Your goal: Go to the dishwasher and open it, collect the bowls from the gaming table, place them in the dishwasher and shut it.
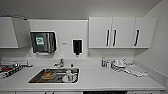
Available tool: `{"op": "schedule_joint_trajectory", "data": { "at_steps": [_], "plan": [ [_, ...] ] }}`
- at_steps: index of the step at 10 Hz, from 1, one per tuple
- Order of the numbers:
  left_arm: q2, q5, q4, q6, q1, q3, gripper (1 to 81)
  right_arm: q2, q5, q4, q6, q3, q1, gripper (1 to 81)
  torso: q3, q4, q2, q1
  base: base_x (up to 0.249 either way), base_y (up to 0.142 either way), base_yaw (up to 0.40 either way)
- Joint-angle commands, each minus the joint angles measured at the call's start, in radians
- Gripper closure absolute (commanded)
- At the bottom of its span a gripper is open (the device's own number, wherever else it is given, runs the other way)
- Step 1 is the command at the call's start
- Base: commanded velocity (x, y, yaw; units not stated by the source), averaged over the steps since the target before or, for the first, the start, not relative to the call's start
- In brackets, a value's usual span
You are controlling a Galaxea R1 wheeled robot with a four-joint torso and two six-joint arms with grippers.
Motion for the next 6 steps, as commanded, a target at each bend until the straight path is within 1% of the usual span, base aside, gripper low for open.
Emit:
{"op": "schedule_joint_trajectory", "data": {
  "at_steps": [1,2,4,6],
  "plan": [
    [-0.006,0.029,-0.001,0.004,-0.069,0.003,1.0,-0.01,-0.04,-0.013,-0.001,0.004,0.092,1.0,0.004,0.0,-0.095,0.062,0.0,0.0,0.0],
    [-0.006,0.029,0.001,0.004,-0.069,0.003,1.0,-0.01,-0.04,-0.013,-0.001,0.004,0.093,1.0,-0.023,0.0,-0.132,0.085,0.0,0.0,0.0],
    [-0.006,0.029,-0.001,0.004,-0.069,0.002,1.0,-0.01,-0.04,-0.013,-0.001,0.004,0.093,1.0,-0.038,0.0,-0.187,0.121,0.0,0.0,0.0],
    [-0.006,0.029,-0.001,0.004,-0.069,0.002,1.0,-0.01,-0.04,-0.012,-0.001,0.004,0.095,1.0,-0.042,0.0,-0.257,0.164,0.0,0.0,0.0]
  ]
}}
